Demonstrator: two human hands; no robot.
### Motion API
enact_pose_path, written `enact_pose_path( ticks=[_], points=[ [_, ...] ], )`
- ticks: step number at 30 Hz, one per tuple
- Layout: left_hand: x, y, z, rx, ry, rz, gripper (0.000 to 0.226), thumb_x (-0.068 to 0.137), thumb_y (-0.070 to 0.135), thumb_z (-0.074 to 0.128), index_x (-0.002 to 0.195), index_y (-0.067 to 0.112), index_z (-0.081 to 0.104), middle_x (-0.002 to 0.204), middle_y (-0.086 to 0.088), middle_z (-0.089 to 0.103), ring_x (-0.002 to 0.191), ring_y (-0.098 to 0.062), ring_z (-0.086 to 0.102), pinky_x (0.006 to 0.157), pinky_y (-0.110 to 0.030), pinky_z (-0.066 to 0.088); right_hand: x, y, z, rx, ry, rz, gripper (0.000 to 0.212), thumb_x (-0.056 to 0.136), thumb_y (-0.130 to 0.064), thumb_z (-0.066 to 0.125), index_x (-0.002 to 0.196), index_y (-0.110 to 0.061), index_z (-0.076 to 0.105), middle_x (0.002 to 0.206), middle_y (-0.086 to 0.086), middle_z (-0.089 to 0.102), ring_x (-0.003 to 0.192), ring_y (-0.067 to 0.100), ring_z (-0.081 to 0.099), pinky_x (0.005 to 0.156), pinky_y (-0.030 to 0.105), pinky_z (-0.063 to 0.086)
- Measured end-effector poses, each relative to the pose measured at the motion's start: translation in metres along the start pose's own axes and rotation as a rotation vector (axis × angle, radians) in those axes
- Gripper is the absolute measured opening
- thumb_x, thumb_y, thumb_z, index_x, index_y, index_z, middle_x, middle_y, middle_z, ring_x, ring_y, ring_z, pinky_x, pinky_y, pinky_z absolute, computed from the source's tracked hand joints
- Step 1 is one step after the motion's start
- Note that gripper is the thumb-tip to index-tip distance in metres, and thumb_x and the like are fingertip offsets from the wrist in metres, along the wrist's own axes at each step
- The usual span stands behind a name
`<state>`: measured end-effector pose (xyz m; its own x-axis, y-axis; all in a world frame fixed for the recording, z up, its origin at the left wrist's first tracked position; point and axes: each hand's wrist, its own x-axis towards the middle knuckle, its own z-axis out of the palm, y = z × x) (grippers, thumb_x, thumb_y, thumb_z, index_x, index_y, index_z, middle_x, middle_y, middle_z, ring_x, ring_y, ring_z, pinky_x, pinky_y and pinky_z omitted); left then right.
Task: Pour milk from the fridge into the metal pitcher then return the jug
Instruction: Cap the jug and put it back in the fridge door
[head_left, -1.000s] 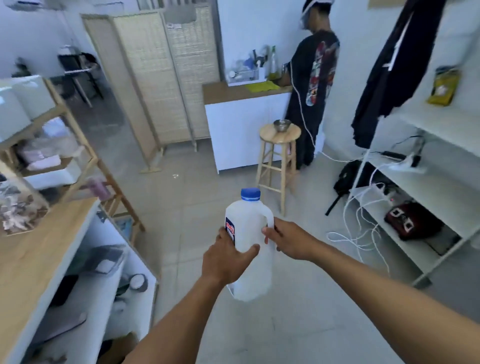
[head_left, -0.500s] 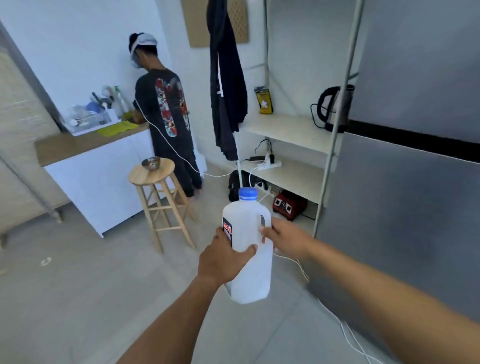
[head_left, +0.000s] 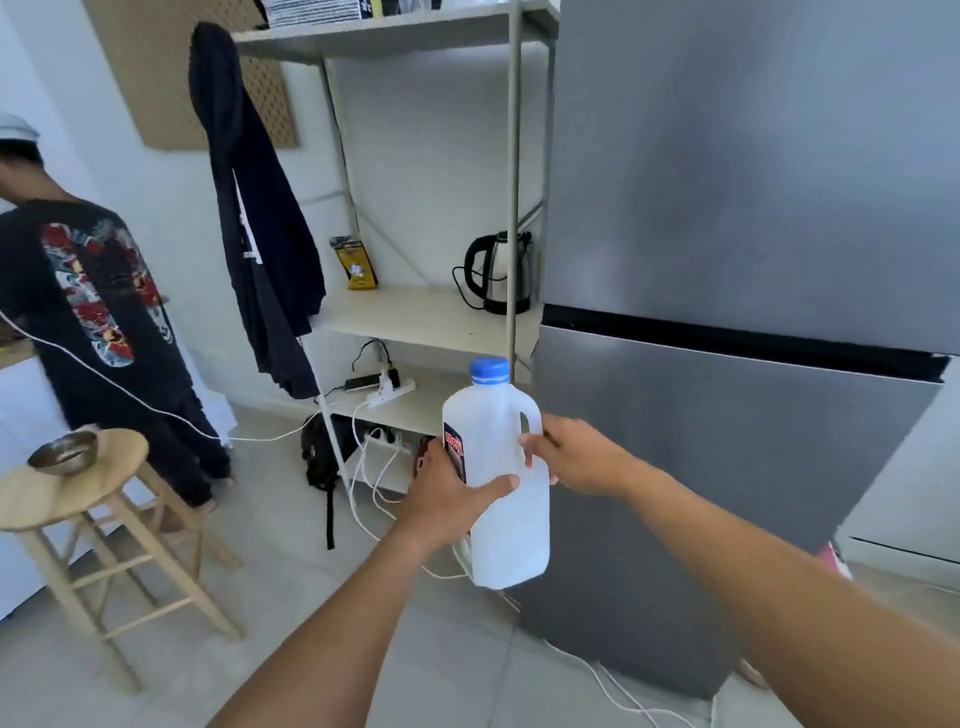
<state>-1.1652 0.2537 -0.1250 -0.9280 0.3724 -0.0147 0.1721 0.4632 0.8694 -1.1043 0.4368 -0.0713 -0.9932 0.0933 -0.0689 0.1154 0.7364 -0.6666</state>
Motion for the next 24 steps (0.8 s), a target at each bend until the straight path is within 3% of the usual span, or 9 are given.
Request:
enact_pose_path(
  ticks=[3, 10, 14, 17, 20, 22, 24],
  points=[
    [0.025, 0.004, -0.017, -0.021, -0.017, 0.050, 0.092, 0.049, 0.066, 0.079, 0.123, 0.028, 0.040, 0.121, 0.012, 0.059, 0.111, -0.013, 0.062, 0.094, -0.042, 0.053, 0.017, -0.016, -0.008, -0.012, 0.076, 0.033, 0.030, 0.099, -0.039, 0.038, 0.087, -0.022, 0.059, 0.084, -0.008, 0.067, 0.076, 0.015, 0.065, 0.079, 0.037, 0.054],
    [0.089, 0.011, -0.041, -0.002, -0.050, 0.164, 0.082, 0.051, 0.062, 0.075, 0.119, 0.025, 0.044, 0.116, 0.006, 0.060, 0.103, -0.018, 0.064, 0.086, -0.041, 0.057, 0.053, -0.038, -0.005, 0.059, 0.242, 0.103, 0.028, 0.099, -0.038, 0.042, 0.088, -0.019, 0.059, 0.087, -0.005, 0.068, 0.080, 0.020, 0.066, 0.080, 0.039, 0.056],
    [0.118, 0.024, -0.044, 0.046, -0.038, 0.177, 0.080, 0.054, 0.062, 0.069, 0.118, 0.023, 0.044, 0.112, 0.006, 0.062, 0.101, -0.022, 0.064, 0.087, -0.044, 0.056, 0.070, -0.038, -0.016, 0.093, 0.336, 0.145, 0.040, 0.098, -0.046, 0.037, 0.089, -0.014, 0.059, 0.083, 0.001, 0.067, 0.077, 0.024, 0.064, 0.081, 0.042, 0.053],
    [0.143, 0.039, -0.041, 0.053, -0.003, 0.186, 0.085, 0.053, 0.064, 0.065, 0.123, 0.020, 0.046, 0.116, 0.003, 0.061, 0.102, -0.024, 0.064, 0.087, -0.044, 0.056, 0.090, -0.030, -0.031, 0.026, 0.416, 0.162, 0.043, 0.100, -0.045, 0.033, 0.080, -0.015, 0.057, 0.079, 0.004, 0.065, 0.073, 0.025, 0.059, 0.071, 0.037, 0.050],
    [0.165, 0.048, -0.033, 0.078, 0.036, 0.208, 0.084, 0.056, 0.061, 0.067, 0.126, 0.020, 0.047, 0.119, 0.002, 0.059, 0.104, -0.025, 0.063, 0.088, -0.043, 0.055, 0.109, -0.012, -0.043, -0.088, 0.528, 0.185, 0.036, 0.101, -0.030, 0.037, 0.070, -0.016, 0.049, 0.069, 0.000, 0.056, 0.064, 0.022, 0.051, 0.060, 0.033, 0.044],
    [0.180, 0.049, -0.024, 0.103, 0.064, 0.195, 0.080, 0.062, 0.056, 0.071, 0.127, 0.018, 0.045, 0.120, 0.000, 0.055, 0.104, -0.026, 0.061, 0.085, -0.040, 0.054, 0.122, 0.002, -0.048, -0.159, 0.559, 0.201, 0.026, 0.100, -0.025, 0.038, 0.086, -0.016, 0.057, 0.085, 0.000, 0.058, 0.076, 0.023, 0.055, 0.067, 0.035, 0.047],
    [0.195, 0.048, -0.015, 0.137, 0.093, 0.175, 0.077, 0.067, 0.051, 0.075, 0.127, 0.015, 0.042, 0.120, 0.000, 0.050, 0.103, -0.027, 0.059, 0.082, -0.037, 0.051, 0.136, 0.016, -0.052, -0.236, 0.539, 0.230, 0.030, 0.101, -0.025, 0.037, 0.123, -0.015, 0.054, 0.119, 0.002, 0.054, 0.102, 0.025, 0.056, 0.080, 0.034, 0.048]
  ],
)
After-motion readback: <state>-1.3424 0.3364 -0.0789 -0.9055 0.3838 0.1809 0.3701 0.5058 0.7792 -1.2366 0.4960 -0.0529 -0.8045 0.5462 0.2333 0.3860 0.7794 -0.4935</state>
